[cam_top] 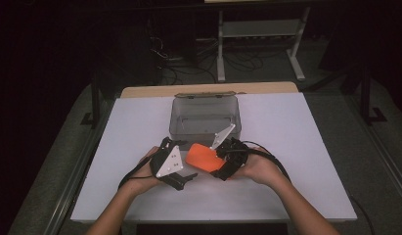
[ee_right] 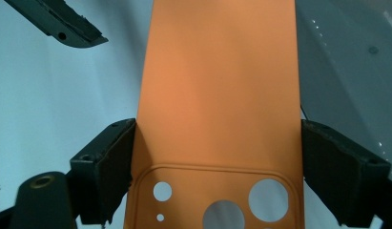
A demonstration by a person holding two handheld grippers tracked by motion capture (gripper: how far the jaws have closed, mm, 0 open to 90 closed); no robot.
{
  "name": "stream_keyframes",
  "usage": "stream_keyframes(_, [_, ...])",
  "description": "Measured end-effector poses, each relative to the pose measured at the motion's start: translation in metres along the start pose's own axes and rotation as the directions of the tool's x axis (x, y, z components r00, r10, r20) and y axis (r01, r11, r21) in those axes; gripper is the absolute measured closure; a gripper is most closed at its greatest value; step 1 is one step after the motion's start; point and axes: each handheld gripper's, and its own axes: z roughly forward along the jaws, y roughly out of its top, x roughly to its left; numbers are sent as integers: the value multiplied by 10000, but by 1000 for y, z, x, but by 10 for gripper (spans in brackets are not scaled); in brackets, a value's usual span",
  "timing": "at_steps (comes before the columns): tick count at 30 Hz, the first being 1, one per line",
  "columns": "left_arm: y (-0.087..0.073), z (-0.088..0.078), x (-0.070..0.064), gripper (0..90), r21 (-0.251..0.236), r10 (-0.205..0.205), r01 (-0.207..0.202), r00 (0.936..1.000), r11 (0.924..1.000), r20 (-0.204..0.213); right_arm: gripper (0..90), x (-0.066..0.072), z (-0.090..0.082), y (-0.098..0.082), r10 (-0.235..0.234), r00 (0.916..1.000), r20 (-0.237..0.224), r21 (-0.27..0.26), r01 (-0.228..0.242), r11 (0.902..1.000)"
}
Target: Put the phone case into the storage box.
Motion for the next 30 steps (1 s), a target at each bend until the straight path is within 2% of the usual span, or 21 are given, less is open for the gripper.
stream_keyframes(6, [1,1,-4,4,172,504,-501,9986,9986,-168,151,0,0,0,43,10000,18,3,-43,10000])
stream_keyframes(12, [1,3,-7,4,409,1103,-1090,9934,9932,-312,151,0,1,0,50,10000,9,16,-50,10000])
stream_keyframes(17, [1,5,-10,4,555,1390,-1367,9895,9891,-396,151,0,0,0,58,10000,9,-2,-58,10000])
stream_keyframes(19, [1,6,-11,4,597,1537,-1508,9870,9868,-475,151,0,0,0,77,10000,10,11,-77,10000])
stream_keyframes(24, [1,7,-14,4,820,2100,-2044,9754,9754,-663,151,0,1,0,31,10000,6,8,-31,10000])
stream_keyframes(30, [1,8,-17,4,918,2499,-2418,9641,9660,-902,151,0,1,0,38,10000,11,13,-38,10000])
